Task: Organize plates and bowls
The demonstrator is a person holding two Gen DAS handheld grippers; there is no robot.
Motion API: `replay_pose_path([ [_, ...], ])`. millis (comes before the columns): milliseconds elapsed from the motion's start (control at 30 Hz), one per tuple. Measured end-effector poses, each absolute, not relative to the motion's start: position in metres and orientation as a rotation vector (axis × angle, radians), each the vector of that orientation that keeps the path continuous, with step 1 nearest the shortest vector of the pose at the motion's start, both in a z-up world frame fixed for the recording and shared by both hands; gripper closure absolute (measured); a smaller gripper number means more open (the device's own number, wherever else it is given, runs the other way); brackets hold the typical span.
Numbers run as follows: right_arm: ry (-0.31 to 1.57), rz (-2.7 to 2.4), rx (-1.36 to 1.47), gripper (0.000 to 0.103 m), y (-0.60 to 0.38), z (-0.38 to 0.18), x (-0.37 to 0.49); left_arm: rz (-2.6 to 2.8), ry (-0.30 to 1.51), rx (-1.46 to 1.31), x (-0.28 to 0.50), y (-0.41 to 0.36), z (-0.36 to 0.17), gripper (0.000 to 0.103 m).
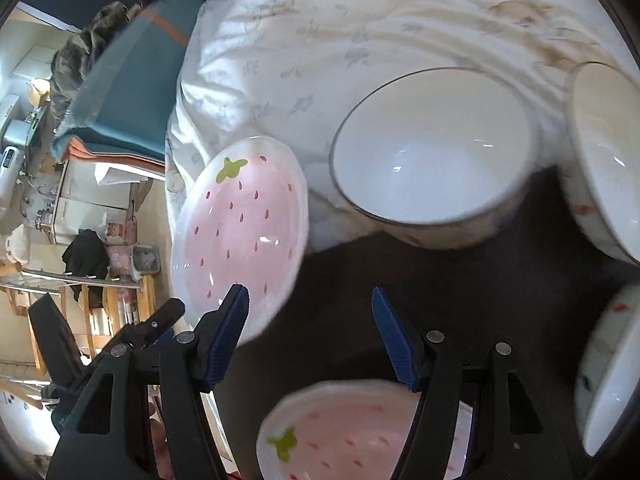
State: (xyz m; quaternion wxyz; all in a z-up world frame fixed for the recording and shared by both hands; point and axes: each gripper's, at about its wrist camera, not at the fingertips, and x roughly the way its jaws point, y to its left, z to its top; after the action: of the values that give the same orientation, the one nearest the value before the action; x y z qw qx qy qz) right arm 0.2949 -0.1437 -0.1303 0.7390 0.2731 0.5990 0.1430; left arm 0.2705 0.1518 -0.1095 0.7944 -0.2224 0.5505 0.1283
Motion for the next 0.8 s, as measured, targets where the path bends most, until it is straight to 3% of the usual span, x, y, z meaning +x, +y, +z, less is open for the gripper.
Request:
replay_pose_path([
  [67,1.322,0.306,0.635,0.044,-0.140,-0.137,0.301,0.255,1.185,-0.493,0.283,0.158,-0.115,0.036],
  [100,1.328,0.307,0.663,0.055,-0.139,-0.140,0.303,0.248,1.189,-0.487,0.289,0.160,-0.118,0.042],
  [133,1.335,0.306,0.683,0.060,-0.137,-0.144,0.305,0.235,1.198,-0.480,0.296,0.161,-0.121,0.044],
  [200,1.336,0.290,0.682,0.060,-0.134,-0.148,0.309,0.207,1.214,-0.479,0.307,0.161,-0.125,0.054],
  [333,1.336,0.284,0.684,0.063,-0.131,-0.151,0.316,0.208,1.228,-0.482,0.316,0.166,-0.136,0.056],
  [500,1.344,0.309,0.703,0.071,-0.125,-0.159,0.324,0.172,1.232,-0.530,0.323,0.169,-0.144,0.076],
  [800,1.369,0.318,0.631,0.079,-0.113,-0.170,0.330,0.135,1.240,-0.535,0.322,0.162,-0.149,0.079],
])
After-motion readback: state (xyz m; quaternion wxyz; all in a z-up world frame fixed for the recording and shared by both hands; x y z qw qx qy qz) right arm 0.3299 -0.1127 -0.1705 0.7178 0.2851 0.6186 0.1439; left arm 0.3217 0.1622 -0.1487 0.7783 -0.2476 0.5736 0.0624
